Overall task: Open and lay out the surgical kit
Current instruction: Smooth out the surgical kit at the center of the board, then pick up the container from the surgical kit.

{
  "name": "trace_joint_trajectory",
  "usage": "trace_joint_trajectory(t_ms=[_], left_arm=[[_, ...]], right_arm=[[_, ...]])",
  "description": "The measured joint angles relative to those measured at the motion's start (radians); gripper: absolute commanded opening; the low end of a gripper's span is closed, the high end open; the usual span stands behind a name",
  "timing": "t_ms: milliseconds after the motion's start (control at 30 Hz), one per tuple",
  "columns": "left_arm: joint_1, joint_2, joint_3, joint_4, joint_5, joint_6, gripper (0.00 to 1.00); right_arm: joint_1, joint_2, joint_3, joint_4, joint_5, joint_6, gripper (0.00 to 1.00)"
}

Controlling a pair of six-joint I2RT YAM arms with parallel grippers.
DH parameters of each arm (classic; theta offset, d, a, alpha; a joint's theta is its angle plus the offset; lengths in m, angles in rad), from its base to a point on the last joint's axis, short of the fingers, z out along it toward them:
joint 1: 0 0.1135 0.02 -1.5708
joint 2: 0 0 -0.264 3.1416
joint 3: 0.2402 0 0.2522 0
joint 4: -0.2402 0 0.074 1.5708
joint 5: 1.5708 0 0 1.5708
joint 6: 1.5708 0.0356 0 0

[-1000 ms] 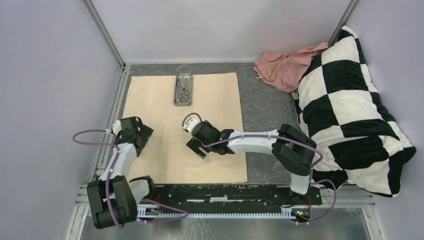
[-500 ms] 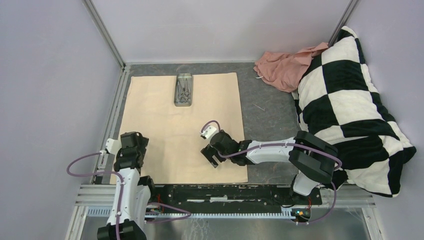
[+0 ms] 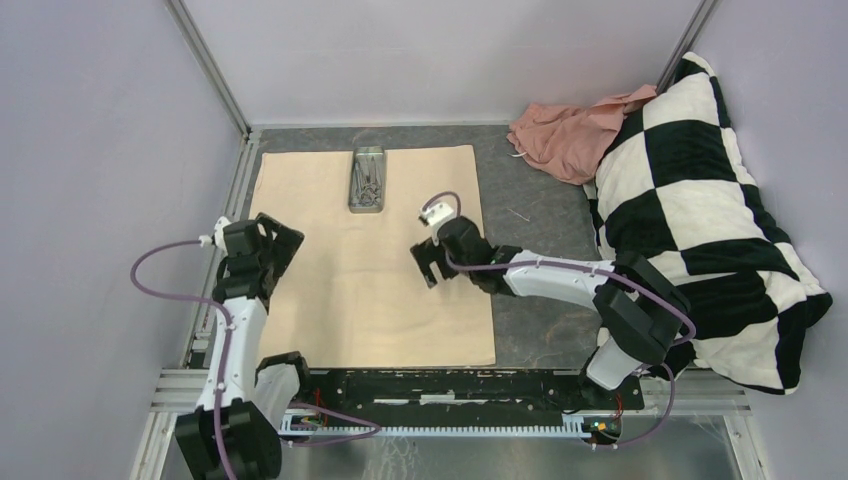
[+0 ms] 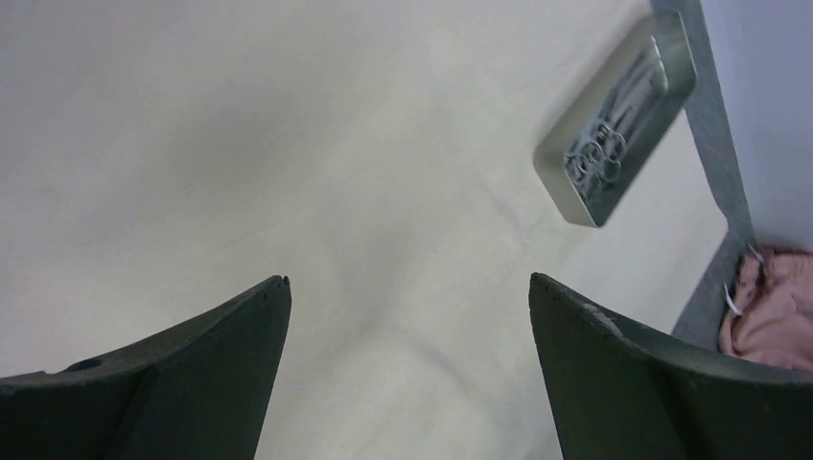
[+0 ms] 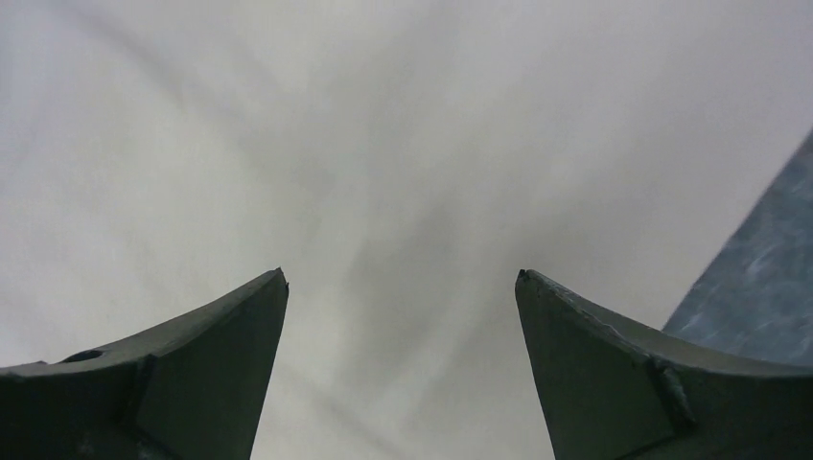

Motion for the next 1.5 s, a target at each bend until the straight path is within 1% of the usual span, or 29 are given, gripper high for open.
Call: trace_joint_trajectory(t_ms=[133, 233, 267, 300, 367, 467, 600, 700, 900, 1033, 1200, 1233, 1367, 1400, 1500], left_arm=[[-0.024, 0.14, 0.094, 0.074, 0.143, 0.082, 0.94], [-0.049, 0.248, 0.175, 0.101, 0.206, 0.135, 0.88], [-0.062, 0.313, 0.229, 0.113, 0.232, 0.166, 0.86], [-0.072, 0.328, 0.24, 0.12, 0.237, 0.174, 0.85], [-0.098, 0.412, 0.309, 0.129, 0.26, 0.217, 0.85], [-0.13, 0.558, 0.424, 0.144, 0.272, 0.273, 0.83], [-0.169, 0.734, 0.555, 0.145, 0.248, 0.343, 0.81], [-0.208, 0.861, 0.658, 0.145, 0.221, 0.387, 0.76], [-0.284, 1.089, 0.848, 0.135, 0.182, 0.448, 0.67], [-0.306, 1.204, 0.934, 0.113, 0.146, 0.481, 0.61], [-0.31, 1.303, 1.027, 0.067, 0.093, 0.507, 0.56], [-0.31, 1.309, 1.034, 0.064, 0.086, 0.51, 0.54], [-0.31, 1.335, 1.065, 0.045, 0.06, 0.522, 0.42], [-0.31, 1.341, 1.076, 0.042, 0.057, 0.523, 0.38], [-0.31, 1.367, 1.104, 0.039, 0.054, 0.525, 0.3]], right_arm=[[-0.108, 0.041, 0.098, 0.121, 0.003, 0.034, 0.95], [-0.161, 0.121, 0.204, 0.198, 0.027, 0.045, 0.95], [-0.175, 0.146, 0.229, 0.232, 0.027, 0.043, 0.95], [-0.188, 0.166, 0.243, 0.275, 0.018, 0.04, 0.95], [-0.211, 0.181, 0.231, 0.354, -0.013, 0.02, 0.95], [-0.233, 0.179, 0.159, 0.466, -0.056, -0.032, 0.96], [-0.258, 0.164, 0.049, 0.536, -0.084, -0.116, 0.96], [-0.291, 0.156, 0.0, 0.578, -0.125, -0.152, 0.96], [-0.386, 0.154, -0.018, 0.66, -0.221, -0.137, 0.95], [-0.404, 0.154, -0.018, 0.69, -0.262, -0.126, 0.96], [-0.403, 0.154, -0.018, 0.711, -0.297, -0.114, 0.96], [-0.403, 0.154, -0.018, 0.711, -0.298, -0.113, 0.96], [-0.407, 0.154, -0.018, 0.717, -0.312, -0.109, 0.96], [-0.408, 0.154, -0.018, 0.717, -0.315, -0.108, 0.96], [-0.411, 0.154, -0.018, 0.717, -0.325, -0.102, 0.95]])
